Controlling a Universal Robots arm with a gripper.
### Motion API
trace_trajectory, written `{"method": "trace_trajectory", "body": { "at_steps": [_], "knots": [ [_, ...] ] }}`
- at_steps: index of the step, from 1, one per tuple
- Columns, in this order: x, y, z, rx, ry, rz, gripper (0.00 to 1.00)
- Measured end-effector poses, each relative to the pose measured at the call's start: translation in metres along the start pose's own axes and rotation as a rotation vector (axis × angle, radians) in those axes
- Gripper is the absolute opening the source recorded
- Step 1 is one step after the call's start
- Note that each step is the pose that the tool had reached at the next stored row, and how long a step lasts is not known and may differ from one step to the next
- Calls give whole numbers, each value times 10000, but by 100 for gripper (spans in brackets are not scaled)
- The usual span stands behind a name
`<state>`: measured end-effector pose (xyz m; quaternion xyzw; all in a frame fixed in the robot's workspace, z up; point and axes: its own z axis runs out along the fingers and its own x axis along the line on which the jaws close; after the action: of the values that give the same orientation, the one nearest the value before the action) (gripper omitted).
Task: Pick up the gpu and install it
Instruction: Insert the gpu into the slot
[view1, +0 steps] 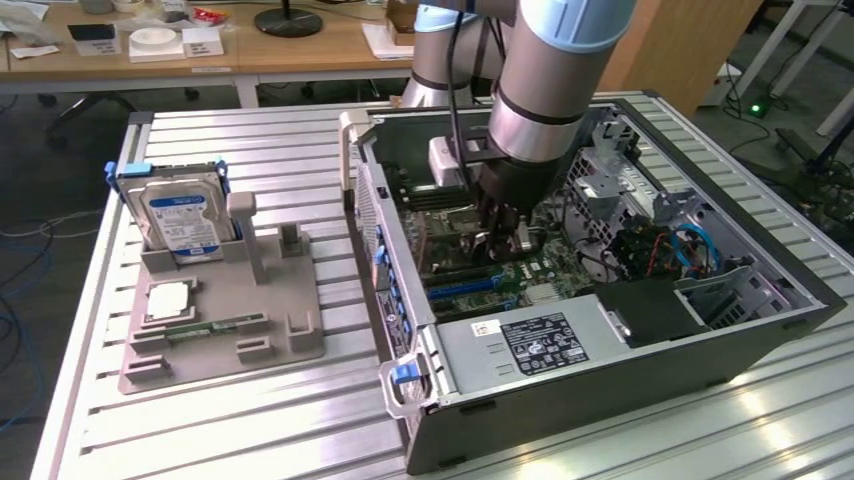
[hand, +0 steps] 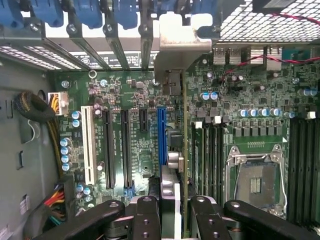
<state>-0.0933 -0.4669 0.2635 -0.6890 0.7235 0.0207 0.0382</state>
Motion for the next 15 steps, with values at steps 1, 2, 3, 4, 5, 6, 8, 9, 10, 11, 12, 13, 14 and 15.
{"method": "trace_trajectory", "body": {
  "at_steps": [1,2,3,4,5,6,8,9,10,11,12,13,14,15],
  "knots": [
    [2,13,10,0,8,0,28],
    [3,27,21,1,14,1,28],
    [4,34,31,1,22,1,28],
    [5,35,41,1,32,0,28],
    [7,35,52,1,43,-1,28],
    [9,35,63,1,54,-2,28],
    [13,35,83,2,76,-3,28],
    [15,36,92,2,86,-2,28],
    [18,36,99,3,100,-2,28],
    [20,36,104,3,121,-1,28],
    [21,36,109,-3,151,-2,28],
    [22,37,115,-16,181,-2,28],
    [22,38,119,-36,213,-2,28],
    [23,38,125,-48,234,0,28]
  ]
}}
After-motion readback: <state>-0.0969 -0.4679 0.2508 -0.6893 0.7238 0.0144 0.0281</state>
